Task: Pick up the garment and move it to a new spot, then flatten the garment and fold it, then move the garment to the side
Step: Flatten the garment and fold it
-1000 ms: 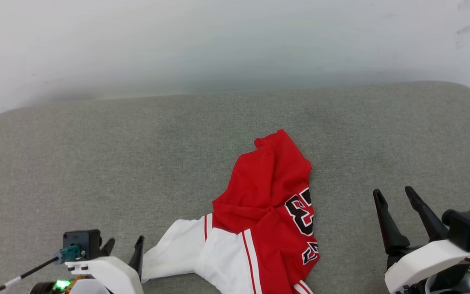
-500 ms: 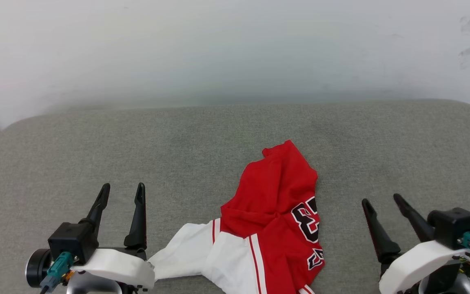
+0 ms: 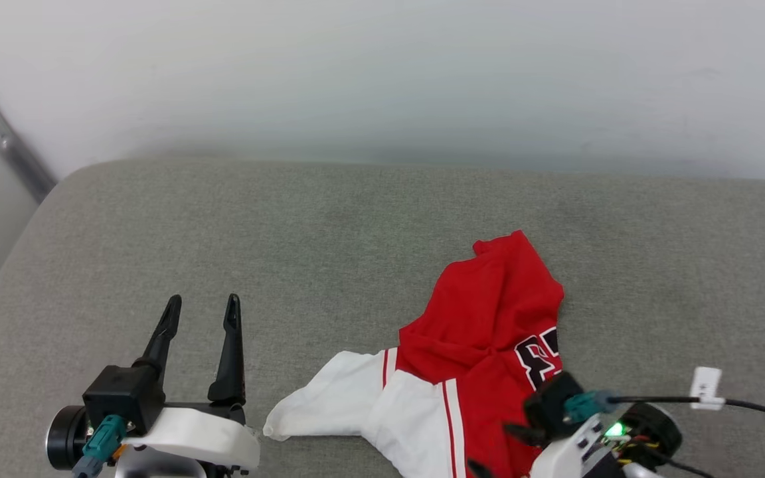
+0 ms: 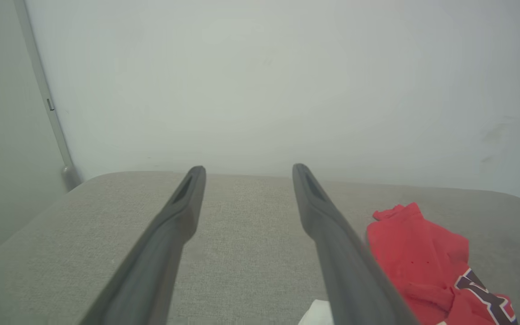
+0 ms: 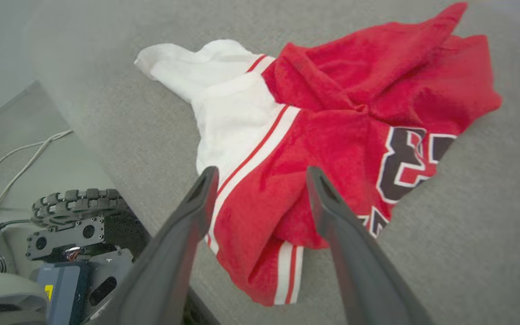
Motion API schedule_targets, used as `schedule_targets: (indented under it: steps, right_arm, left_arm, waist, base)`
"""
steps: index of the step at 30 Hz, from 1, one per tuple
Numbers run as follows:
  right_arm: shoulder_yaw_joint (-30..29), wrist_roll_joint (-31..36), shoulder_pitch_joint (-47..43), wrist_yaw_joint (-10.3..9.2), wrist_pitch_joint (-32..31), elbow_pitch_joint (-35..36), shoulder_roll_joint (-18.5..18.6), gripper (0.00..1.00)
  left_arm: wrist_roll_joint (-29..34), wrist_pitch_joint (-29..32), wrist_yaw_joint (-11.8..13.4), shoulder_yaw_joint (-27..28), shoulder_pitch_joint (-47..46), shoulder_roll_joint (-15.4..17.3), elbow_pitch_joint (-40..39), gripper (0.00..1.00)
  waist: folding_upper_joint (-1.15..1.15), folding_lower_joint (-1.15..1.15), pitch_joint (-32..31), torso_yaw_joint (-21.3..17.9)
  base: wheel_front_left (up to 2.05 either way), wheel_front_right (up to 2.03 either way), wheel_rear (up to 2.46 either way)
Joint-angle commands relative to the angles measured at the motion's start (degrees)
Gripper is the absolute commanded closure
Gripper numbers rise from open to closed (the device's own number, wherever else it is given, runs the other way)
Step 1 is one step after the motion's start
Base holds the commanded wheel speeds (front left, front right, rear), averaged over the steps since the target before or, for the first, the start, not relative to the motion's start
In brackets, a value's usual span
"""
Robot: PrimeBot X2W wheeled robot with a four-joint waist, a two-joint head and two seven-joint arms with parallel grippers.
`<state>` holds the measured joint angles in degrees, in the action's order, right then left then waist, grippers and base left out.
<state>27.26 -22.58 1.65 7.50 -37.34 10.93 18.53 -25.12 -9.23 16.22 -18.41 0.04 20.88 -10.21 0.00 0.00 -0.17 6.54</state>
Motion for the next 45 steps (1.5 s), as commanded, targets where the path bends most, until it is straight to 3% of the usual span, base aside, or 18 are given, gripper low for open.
schedule_targets:
  steps: [1,8,19,20,21,32,38,45]
  right_arm:
    - [1.93,-0.8,1.08,-0.02,-1.38,-0.09,0.97,0.0]
    - [13.51,-5.43,4.94,-0.02,-8.33,-4.0,3.76,0.0]
    - [18.89,-7.06,8.5,-0.06,-7.26,-18.12,3.35,0.0]
    - [19.39,-6.91,8.87,-0.06,-7.27,-18.98,3.4,0.54]
    - [19.59,-7.55,8.92,-0.06,-7.09,-19.58,3.16,1.0]
    - [14.47,-7.19,13.86,-0.03,3.98,-14.6,-0.27,1.0]
    - [5.32,-4.96,14.59,-0.03,8.6,-12.13,-2.46,1.0]
    - [-11.01,0.65,9.96,-0.03,17.48,-11.35,-7.39,1.0]
  left_arm:
    - [0.28,0.03,0.16,-0.18,-0.15,-0.23,-0.15,0.0]
    - [0.02,-0.34,-0.38,-1.33,-1.98,-1.31,0.7,0.0]
    - [-0.54,-1.49,-1.15,-2.31,-4.42,-2.76,3.13,0.0]
    - [-0.65,-1.51,-1.26,-2.3,-4.53,-2.74,3.34,0.0]
    - [-0.73,-1.56,-1.31,-2.25,-4.61,-2.71,3.59,0.0]
    - [-1.01,-1.18,-1.15,-1.72,-4.03,-1.43,4.06,0.0]
    - [-1.02,-0.86,-0.68,-1.62,-3.15,-0.77,3.39,0.0]
    - [-1.13,-0.75,-0.72,-2.0,-3.26,-0.7,3.5,0.0]
  waist:
    - [0.0,0.0,0.76,0.96]
    - [0.0,0.0,3.32,3.43]
    - [0.0,0.0,6.9,3.42]
    - [0.0,0.0,6.89,3.17]
    - [0.0,0.0,6.82,2.89]
    - [0.0,0.0,4.48,-1.68]
    - [0.0,0.0,4.11,-4.18]
    - [0.0,0.0,3.84,-5.17]
  base:
    - [0.0,0.0,0.0]
    - [0.0,0.0,0.0]
    - [0.0,0.0,0.0]
    - [0.0,0.0,0.0]
    - [0.0,0.0,0.0]
    - [0.0,0.0,0.0]
    - [0.0,0.0,0.0]
    - [0.0,0.0,0.0]
